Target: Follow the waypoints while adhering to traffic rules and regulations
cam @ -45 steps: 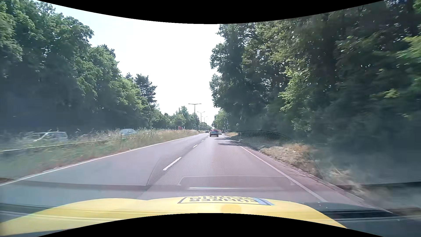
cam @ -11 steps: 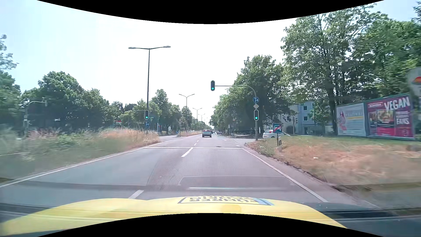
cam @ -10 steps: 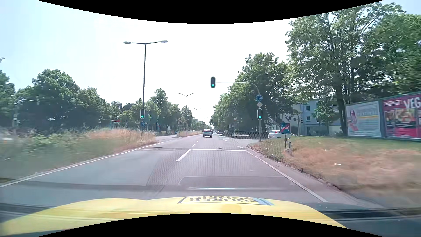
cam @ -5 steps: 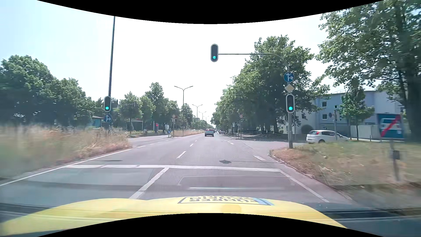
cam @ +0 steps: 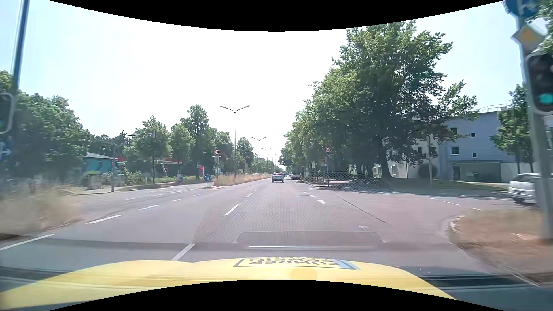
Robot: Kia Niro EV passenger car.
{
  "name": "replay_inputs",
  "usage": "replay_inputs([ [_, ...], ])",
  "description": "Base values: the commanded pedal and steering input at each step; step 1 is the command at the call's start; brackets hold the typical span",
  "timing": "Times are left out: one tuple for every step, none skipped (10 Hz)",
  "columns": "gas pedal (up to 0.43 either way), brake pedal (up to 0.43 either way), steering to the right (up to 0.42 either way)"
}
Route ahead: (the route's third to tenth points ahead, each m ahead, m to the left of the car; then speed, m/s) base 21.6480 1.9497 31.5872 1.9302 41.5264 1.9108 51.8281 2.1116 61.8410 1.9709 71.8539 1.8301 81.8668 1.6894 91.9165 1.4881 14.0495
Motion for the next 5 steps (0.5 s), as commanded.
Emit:
replay_inputs([
  [0.098,0.0,-0.007],
  [0.098,0.0,-0.007],
  [0.098,0.0,-0.007],
  [0.087,0.0,-0.006],
  [0.087,0.0,-0.006],
])
